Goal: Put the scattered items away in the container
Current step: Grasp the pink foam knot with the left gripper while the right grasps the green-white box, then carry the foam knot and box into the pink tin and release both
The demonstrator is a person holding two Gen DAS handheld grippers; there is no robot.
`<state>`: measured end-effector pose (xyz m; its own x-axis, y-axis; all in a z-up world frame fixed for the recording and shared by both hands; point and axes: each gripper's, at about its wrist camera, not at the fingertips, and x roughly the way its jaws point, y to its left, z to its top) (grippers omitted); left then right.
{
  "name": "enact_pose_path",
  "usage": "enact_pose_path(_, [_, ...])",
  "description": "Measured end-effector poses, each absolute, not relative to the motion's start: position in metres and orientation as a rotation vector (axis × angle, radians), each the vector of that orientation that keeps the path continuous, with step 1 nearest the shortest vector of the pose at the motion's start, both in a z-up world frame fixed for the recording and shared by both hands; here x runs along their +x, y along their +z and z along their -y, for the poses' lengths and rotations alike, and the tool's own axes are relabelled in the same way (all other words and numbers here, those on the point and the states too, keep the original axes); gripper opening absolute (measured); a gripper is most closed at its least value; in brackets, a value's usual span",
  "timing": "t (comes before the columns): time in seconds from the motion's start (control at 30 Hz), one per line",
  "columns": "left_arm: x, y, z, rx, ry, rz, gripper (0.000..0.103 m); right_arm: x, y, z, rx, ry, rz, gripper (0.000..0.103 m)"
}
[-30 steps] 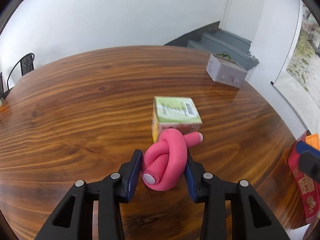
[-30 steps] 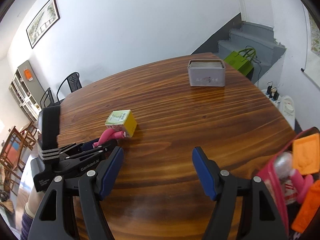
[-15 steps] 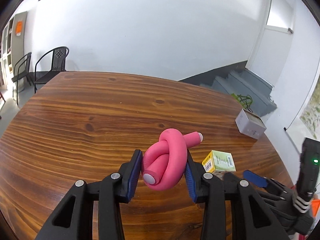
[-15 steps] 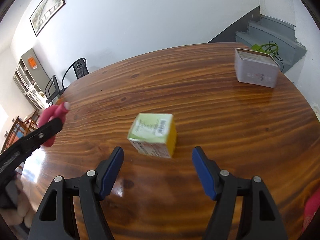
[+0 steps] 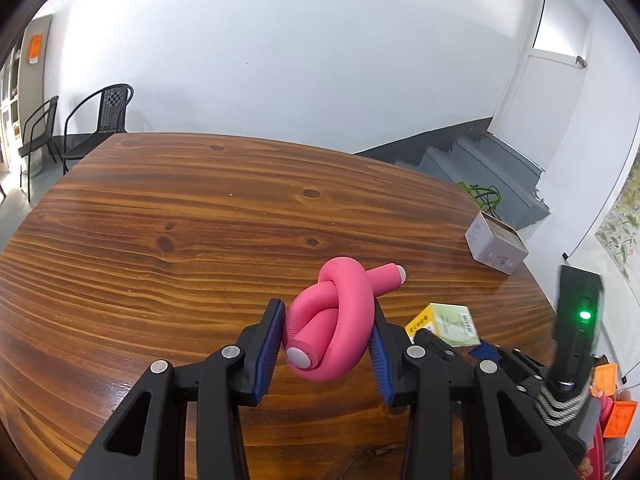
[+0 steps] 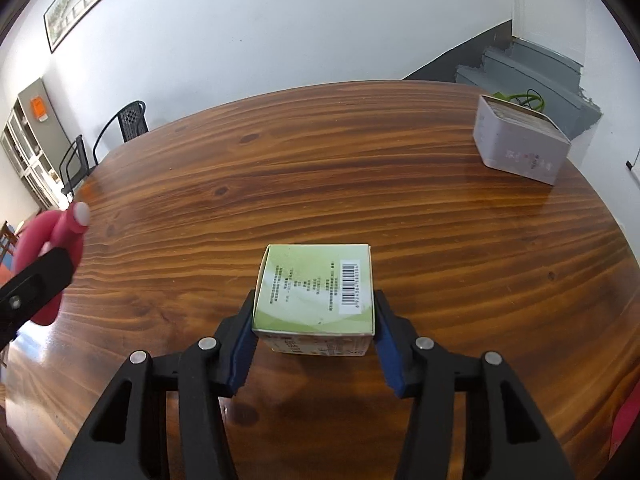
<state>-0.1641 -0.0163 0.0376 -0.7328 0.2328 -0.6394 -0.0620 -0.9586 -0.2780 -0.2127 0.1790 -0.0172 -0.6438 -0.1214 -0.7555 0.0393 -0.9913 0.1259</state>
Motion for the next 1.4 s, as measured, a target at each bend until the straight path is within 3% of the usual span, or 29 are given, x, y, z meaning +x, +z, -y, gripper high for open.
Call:
enact_pose_path(0.47, [-0.13, 0.045, -0.061, -1.021, 2.634, 0.165, 0.042, -0.083, 0.065, -0.308, 1.075, -2.95, 0.292, 0.056])
enact_pose_path(0.73, [-0.083, 0.056, -0.119, -0.957, 2.519, 0.036, 0.042, -0.02, 0.108, -0.425, 1.129, -3.182, 0.293, 0.057])
enact_pose_path(1.03, [-0.03, 0.073, -0.177, -0.893, 2.378, -0.013, 0.042, -0.022, 0.081, -0.514, 1.418, -3.183, 0.333, 0.057])
enact_pose_path(1.4, [0.001, 0.075, -0.211, -0.893, 2.254, -0.018, 0.042, -0.052, 0.05, -0.519, 1.626, -3.038, 0.169, 0.056])
